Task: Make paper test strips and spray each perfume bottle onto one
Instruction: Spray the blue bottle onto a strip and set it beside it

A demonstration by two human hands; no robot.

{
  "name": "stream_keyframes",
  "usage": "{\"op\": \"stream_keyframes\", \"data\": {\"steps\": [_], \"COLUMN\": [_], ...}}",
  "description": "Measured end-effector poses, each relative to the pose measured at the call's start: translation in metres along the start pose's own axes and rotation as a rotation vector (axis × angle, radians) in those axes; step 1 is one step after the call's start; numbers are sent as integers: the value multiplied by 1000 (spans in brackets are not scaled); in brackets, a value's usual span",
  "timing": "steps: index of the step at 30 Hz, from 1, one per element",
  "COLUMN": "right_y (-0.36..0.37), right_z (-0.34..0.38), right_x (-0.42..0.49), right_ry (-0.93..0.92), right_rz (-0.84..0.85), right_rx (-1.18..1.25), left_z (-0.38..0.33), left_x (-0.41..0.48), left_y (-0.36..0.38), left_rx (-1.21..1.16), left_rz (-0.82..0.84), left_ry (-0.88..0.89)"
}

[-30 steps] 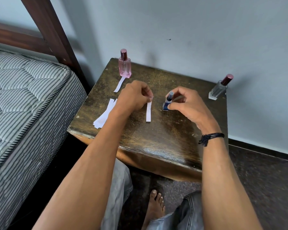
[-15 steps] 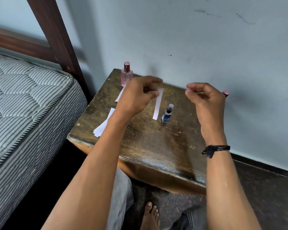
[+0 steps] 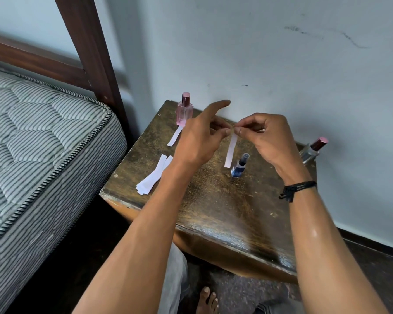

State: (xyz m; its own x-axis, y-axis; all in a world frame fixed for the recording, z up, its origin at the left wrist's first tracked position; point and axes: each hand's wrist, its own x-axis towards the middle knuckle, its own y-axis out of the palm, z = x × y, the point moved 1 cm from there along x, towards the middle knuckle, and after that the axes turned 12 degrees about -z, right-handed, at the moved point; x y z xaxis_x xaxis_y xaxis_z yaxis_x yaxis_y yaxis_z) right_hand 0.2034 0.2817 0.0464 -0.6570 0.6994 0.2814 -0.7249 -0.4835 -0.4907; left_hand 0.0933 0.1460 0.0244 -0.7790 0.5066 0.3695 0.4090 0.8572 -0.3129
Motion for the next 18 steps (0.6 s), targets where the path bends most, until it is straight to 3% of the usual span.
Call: {"op": "stream_keyframes", "data": {"steps": [7,10,15,18], "right_y": [-9,-8,5,13], "right_z": [-34,-45,-60,-67], "right_x": [16,19,24,26], "right_ry": [233,277,309,295], "right_rz": [-103,-88,-36,-15], "right_rx": [197,188,134,92], "left_z": [11,14,18,25], "left_x": [-4,-6,-13,-12], "left_y": [1,6,15,19], "left_rx": [205,286,443,494], "left_rz": [22,173,497,558], "left_ry": [-134,-174,-56,12]}}
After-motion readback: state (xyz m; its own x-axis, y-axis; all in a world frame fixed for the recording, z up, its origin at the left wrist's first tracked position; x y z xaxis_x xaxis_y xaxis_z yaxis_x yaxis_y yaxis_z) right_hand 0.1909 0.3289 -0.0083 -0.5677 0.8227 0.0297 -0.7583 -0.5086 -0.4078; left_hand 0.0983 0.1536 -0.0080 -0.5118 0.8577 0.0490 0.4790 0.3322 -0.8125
